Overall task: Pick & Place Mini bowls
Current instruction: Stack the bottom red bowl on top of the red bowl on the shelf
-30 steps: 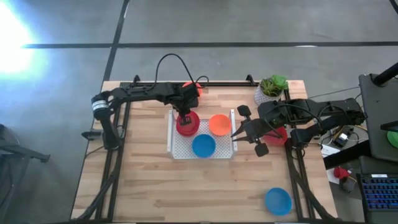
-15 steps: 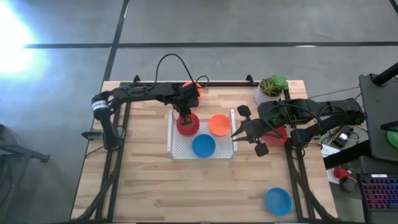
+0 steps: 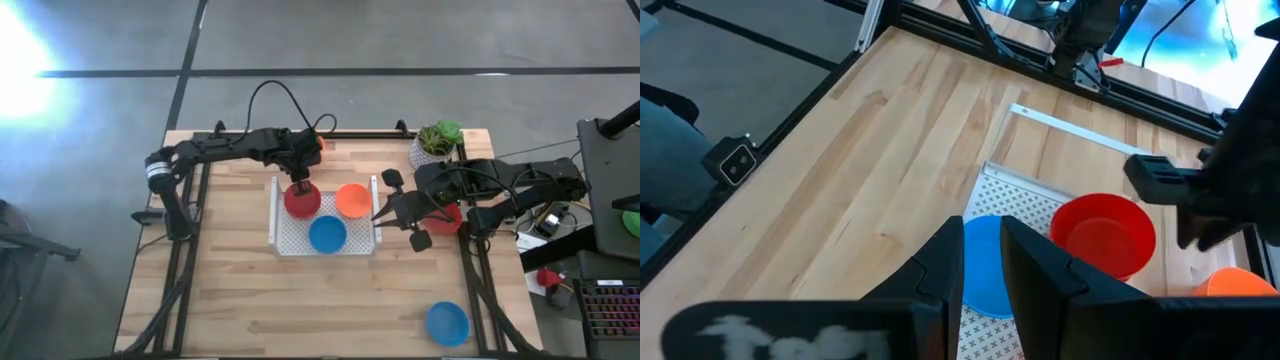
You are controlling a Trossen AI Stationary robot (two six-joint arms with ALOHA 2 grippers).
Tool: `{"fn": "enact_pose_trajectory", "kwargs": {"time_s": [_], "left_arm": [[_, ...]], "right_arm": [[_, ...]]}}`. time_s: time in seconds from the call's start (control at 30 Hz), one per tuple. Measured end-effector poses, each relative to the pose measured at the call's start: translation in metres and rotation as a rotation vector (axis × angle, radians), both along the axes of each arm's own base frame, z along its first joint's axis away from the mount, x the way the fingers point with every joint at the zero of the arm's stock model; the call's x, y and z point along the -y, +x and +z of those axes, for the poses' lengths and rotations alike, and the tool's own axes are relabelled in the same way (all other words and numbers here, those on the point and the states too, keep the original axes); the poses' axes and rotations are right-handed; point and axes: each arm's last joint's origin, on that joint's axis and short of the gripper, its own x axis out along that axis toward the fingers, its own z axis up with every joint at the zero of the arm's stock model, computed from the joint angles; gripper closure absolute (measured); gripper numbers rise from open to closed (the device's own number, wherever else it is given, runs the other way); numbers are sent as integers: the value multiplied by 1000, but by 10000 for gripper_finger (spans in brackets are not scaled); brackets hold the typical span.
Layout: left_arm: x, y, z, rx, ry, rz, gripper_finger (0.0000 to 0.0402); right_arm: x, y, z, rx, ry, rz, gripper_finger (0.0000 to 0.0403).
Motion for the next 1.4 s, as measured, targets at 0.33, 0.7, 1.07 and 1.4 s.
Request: {"fn": "enact_pose_trajectory", "kwargs": {"time_s": [0.33, 0.7, 1.07, 1.4], "left_arm": [[2, -7, -28, -65, -26, 16, 400], [0, -9, -18, -81, 92, 60, 401], [20, -7, -13, -65, 37, -17, 401], [23, -11, -28, -91, 23, -12, 401]], "right_arm": [[0, 0, 0, 1, -3, 2, 337], [0, 0, 0, 2, -9, 6, 337], [0, 0, 0, 3, -12, 8, 337], [0, 0, 0, 5, -18, 12, 337]]}}
